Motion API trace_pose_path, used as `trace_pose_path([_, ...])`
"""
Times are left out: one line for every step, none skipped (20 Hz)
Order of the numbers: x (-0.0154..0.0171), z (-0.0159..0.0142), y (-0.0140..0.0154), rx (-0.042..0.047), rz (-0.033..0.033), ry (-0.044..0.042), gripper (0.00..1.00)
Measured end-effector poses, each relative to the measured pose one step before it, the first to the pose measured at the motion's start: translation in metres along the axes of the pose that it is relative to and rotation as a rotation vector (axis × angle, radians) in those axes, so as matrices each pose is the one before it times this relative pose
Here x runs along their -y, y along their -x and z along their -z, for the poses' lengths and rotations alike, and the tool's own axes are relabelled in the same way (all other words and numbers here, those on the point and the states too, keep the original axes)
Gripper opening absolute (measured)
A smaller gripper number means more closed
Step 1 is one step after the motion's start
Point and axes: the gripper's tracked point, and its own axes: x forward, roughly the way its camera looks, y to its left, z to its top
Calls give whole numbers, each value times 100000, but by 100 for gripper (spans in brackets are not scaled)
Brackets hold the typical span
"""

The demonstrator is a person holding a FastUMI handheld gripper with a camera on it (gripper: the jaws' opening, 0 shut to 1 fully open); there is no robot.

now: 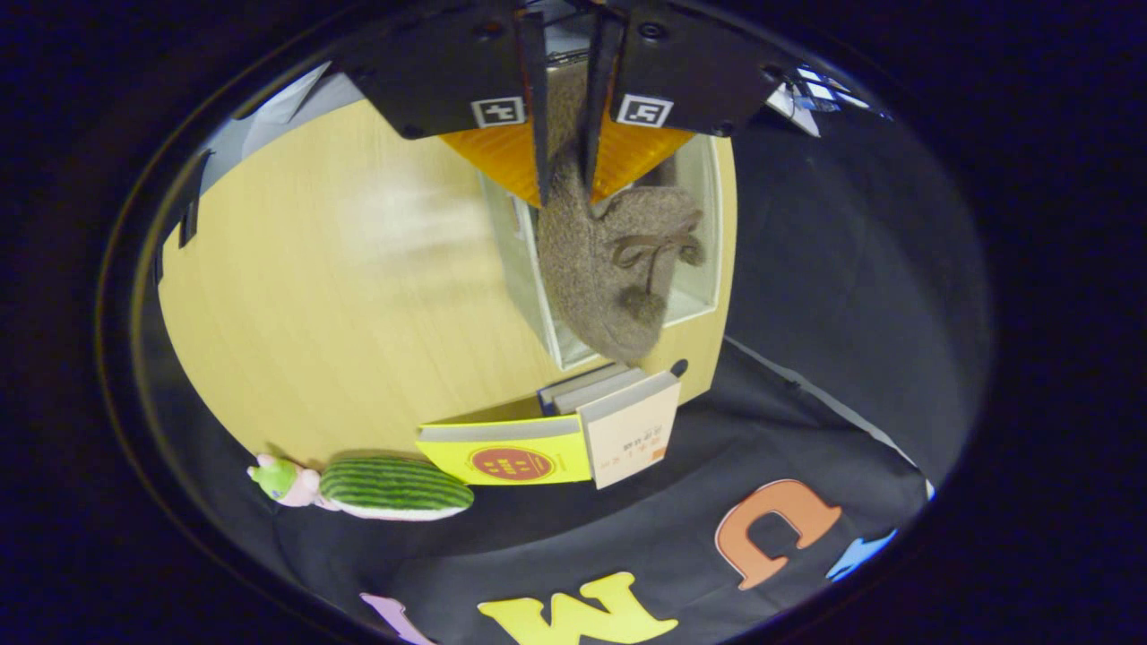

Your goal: Open the storage box then place both shoes into the box .Put the left shoe in first, then the right shoe, with the right side of both shoes facing outward in a uniform manner.

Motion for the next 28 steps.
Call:
trace_pose_path([-162,-919,764,3966,-438,1902,40])
trace_pose_path([373,-905,1302,4088,2133,2841,55])
trace_pose_path([952,-1362,870,4206,5056,3239,71])
trace_pose_path([505,-1041,1440,5131,3103,2940,86])
trace_pose_path([468,-1367,1272,5346,2404,2480,100])
trace_pose_path([544,-993,1245,4872,2417,1630,100])
trace_pose_path([465,-1038,1372,4390,1303,908,100])
trace_pose_path([82,-815,1186,3722,463,-484,100])
trace_pose_path([-89,-631,1203,3599,-782,-1358,100])
trace_pose_path([-156,-649,1377,3092,-1728,-112,100])
trace_pose_path([-12,-948,1216,3748,-934,322,100])
trace_pose_path([397,-863,1182,3668,474,1880,100])
trace_pose_path([618,-885,1145,3712,1685,2312,100])
trace_pose_path([119,-1081,804,5588,283,1596,100])
trace_pose_path([11,-1559,302,5506,-265,1712,100])
trace_pose_path([149,-681,1168,4949,-468,900,100])
trace_pose_path([136,-966,1083,4877,-827,79,100])
trace_pose_path([164,-786,984,4695,-1131,-922,100])
trace_pose_path([120,-971,996,5429,-1387,-1176,100])
trace_pose_path([277,-793,1095,4272,-1213,-1154,100])
trace_pose_path([101,-721,870,4832,-1215,-1612,100])
trace_pose_path([111,0,830,2220,-1054,-517,100])
trace_pose_path([67,-114,880,2525,-1066,802,100])
trace_pose_path([-38,3,765,1111,-1279,2232,100])
trace_pose_path([23,204,915,1476,-639,2620,100])
trace_pose_path([90,49,840,1204,-334,3538,100])
trace_pose_path([-12,141,678,2298,-570,2981,100])
trace_pose_path([-104,230,504,3119,-187,2488,100])
